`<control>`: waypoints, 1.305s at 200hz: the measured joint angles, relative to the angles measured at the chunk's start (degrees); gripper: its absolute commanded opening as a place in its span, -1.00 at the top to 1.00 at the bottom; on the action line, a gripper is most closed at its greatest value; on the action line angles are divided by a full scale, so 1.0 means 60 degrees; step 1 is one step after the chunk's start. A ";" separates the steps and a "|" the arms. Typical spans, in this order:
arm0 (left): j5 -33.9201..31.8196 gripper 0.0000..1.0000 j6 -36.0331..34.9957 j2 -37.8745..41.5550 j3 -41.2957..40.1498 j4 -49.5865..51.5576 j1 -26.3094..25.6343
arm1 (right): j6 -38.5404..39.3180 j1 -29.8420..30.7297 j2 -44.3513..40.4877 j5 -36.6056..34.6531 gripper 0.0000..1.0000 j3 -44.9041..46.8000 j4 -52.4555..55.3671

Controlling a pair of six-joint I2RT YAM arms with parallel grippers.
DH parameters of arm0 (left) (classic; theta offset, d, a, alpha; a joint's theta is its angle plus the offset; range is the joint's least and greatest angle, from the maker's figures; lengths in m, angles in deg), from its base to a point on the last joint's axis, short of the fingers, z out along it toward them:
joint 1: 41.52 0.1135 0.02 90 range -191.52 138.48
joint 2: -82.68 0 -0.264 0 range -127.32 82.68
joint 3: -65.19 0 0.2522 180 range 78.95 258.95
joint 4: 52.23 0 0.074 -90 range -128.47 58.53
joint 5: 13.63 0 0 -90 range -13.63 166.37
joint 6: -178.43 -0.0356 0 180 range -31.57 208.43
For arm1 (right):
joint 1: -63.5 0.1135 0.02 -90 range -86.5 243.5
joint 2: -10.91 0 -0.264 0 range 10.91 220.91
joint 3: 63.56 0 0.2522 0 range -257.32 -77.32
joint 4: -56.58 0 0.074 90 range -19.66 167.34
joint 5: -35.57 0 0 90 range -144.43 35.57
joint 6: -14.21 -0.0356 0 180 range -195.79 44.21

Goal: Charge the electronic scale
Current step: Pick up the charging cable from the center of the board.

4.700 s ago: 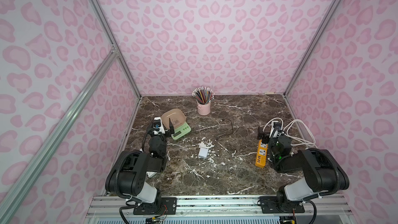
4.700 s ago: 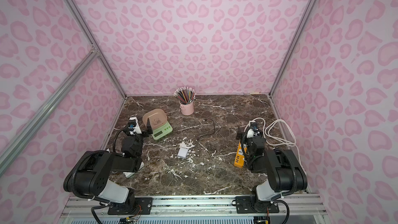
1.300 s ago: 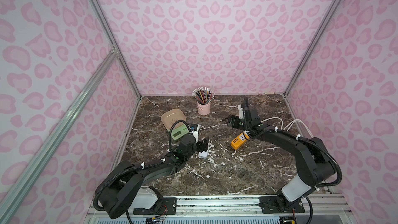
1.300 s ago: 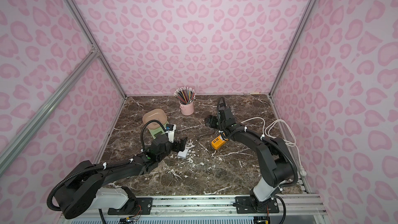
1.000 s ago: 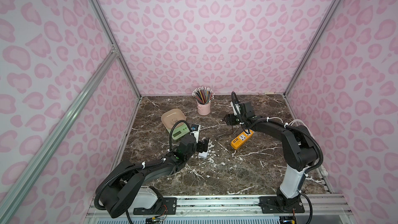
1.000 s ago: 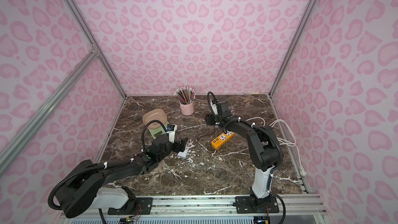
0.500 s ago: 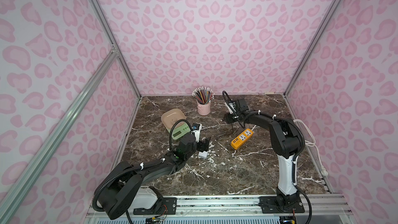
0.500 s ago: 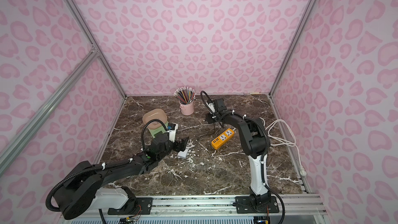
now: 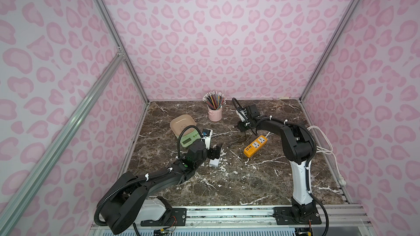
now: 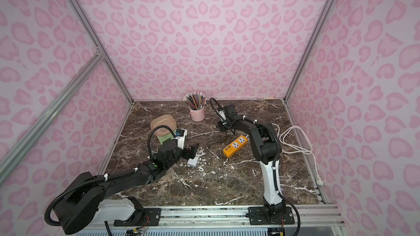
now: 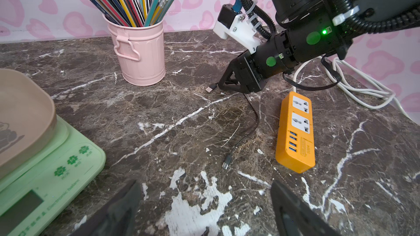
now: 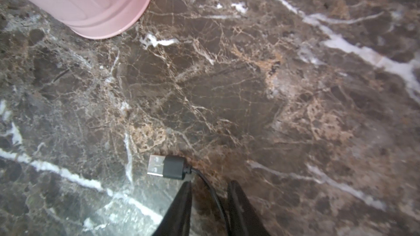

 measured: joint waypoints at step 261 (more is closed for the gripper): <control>0.6583 0.07 0.2630 0.0426 0.3202 0.1308 0.1359 | -0.1479 0.1326 -0.8564 0.4390 1.00 0.6164 -0.3694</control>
